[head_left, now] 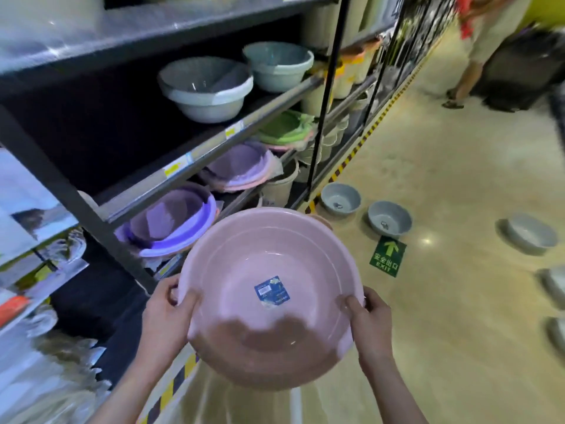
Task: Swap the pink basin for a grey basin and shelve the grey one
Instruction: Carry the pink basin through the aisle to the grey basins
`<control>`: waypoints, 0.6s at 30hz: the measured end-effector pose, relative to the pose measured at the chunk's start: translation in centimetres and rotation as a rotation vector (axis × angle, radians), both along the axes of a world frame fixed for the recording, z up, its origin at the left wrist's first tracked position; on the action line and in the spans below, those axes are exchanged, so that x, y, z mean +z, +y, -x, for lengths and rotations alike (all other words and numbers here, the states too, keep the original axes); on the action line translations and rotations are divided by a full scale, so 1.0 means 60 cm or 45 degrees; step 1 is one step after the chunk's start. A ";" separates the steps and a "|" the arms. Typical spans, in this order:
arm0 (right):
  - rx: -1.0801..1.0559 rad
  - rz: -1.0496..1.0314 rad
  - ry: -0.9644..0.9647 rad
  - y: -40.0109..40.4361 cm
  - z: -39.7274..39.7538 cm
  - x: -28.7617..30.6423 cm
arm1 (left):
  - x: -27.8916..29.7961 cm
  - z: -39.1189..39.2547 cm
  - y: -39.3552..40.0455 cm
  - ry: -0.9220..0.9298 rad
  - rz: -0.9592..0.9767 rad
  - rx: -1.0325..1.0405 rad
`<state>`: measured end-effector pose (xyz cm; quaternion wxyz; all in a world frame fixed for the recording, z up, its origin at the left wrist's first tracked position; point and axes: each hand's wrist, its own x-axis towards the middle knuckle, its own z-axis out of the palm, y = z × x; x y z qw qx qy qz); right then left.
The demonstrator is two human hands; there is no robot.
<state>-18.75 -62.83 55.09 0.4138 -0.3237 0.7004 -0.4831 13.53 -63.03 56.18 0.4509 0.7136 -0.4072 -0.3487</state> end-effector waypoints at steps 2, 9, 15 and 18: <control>-0.024 0.038 0.008 0.001 0.025 0.017 | 0.021 0.026 -0.008 0.037 0.007 -0.053; -0.064 0.091 0.147 -0.037 0.103 0.038 | 0.039 0.096 -0.063 -0.004 -0.004 -0.093; -0.131 0.072 0.202 -0.112 0.144 0.032 | 0.021 0.134 -0.176 -0.013 -0.009 -0.160; -0.149 0.043 0.231 -0.165 0.164 0.028 | 0.007 0.156 -0.250 0.032 0.006 -0.188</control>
